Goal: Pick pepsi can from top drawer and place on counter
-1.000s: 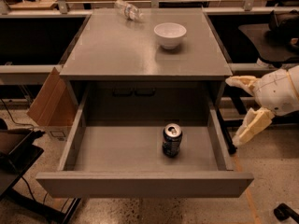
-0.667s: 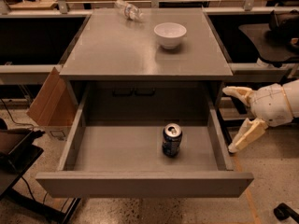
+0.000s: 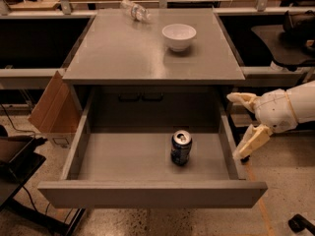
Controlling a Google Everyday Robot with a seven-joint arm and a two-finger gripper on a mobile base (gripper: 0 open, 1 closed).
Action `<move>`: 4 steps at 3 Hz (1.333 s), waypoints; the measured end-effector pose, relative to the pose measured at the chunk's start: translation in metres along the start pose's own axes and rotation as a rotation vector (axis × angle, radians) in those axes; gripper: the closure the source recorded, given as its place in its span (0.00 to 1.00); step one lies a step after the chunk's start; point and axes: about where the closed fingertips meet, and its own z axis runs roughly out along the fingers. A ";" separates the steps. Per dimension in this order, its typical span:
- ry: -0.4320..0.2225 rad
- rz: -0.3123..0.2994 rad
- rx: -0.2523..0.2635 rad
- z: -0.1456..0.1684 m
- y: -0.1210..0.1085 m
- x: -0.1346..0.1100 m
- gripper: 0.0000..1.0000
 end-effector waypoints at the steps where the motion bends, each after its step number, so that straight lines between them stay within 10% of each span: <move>1: -0.090 0.042 -0.035 0.056 -0.019 -0.008 0.00; 4: -0.222 0.124 -0.071 0.139 -0.029 0.013 0.00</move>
Offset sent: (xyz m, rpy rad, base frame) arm 0.0710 0.0999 -0.0694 0.2197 0.0895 0.0050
